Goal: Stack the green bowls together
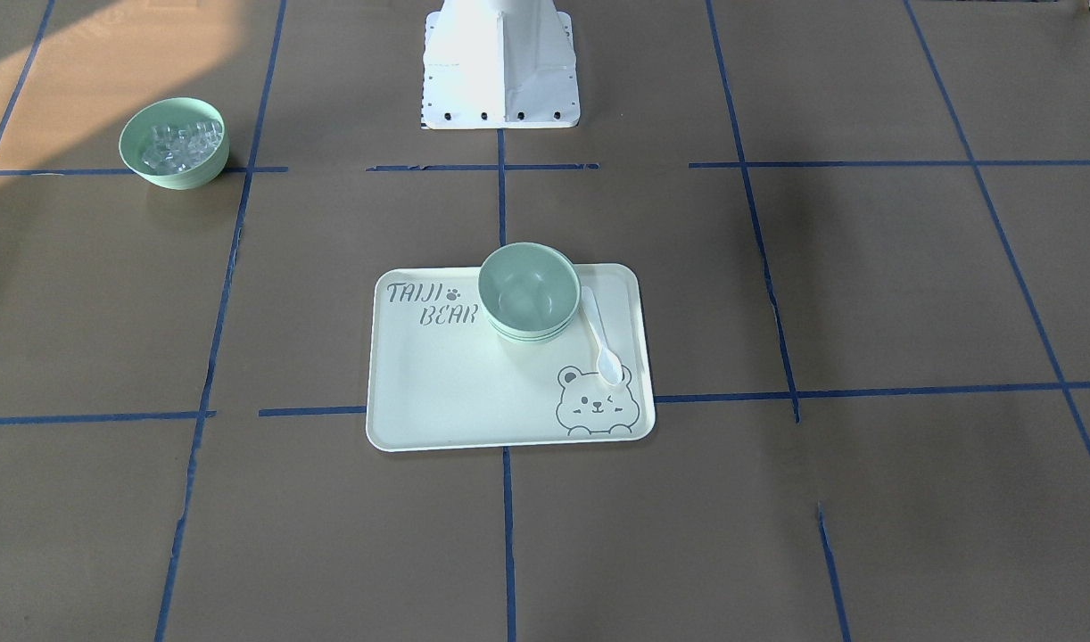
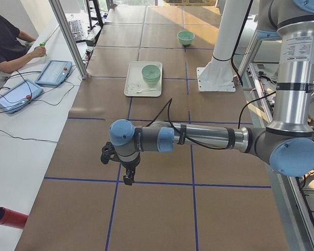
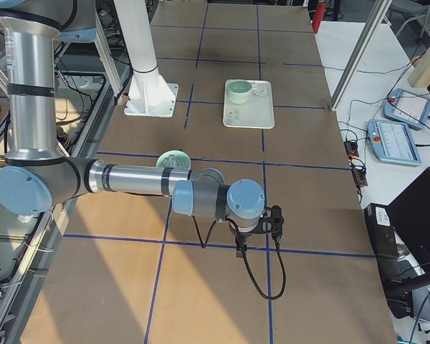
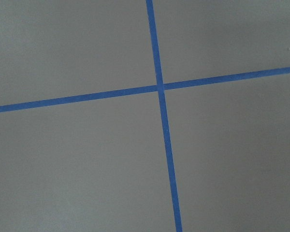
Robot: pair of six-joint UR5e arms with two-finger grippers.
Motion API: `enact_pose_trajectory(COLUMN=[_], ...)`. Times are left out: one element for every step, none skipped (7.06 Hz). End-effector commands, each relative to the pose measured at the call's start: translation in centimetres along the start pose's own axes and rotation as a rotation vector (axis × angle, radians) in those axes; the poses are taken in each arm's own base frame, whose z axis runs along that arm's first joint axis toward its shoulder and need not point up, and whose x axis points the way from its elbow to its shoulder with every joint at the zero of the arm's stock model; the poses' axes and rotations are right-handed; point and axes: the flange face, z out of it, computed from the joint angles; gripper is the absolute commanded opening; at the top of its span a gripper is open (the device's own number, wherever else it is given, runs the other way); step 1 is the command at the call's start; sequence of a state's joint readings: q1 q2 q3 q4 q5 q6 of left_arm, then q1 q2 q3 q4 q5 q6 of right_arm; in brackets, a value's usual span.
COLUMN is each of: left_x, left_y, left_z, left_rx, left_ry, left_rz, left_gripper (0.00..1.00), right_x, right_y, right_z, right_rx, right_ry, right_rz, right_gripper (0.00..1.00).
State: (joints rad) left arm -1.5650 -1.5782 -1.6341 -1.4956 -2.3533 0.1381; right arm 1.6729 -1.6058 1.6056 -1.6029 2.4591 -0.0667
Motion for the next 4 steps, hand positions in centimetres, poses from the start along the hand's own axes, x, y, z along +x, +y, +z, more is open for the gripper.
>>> enact_pose_trajectory(left_x=[0.0,-0.1,-0.1,-0.1], left_y=[-0.1,0.0,0.1,0.1], left_z=[-0.2,-0.1,-0.1,-0.1], left_rx=[0.004,0.002,0.002,0.002], left_ry=[-0.001,0.001,0.001,0.001], left_rz=[0.0,-0.002,-0.002,-0.002], left_gripper=[1.0,1.0,1.0,1.0], right_x=[0.6,1.2,1.7,1.9], right_y=[-0.4,-0.3,-0.1,-0.1], right_z=[0.8,1.3,1.5,1.7], right_rx=[-0.011,-0.02,-0.026,-0.012], right_ry=[0.001,0.008,0.06,0.087], right_rz=[0.007,0.016,0.013,-0.01], right_gripper=[1.0,1.0,1.0,1.0])
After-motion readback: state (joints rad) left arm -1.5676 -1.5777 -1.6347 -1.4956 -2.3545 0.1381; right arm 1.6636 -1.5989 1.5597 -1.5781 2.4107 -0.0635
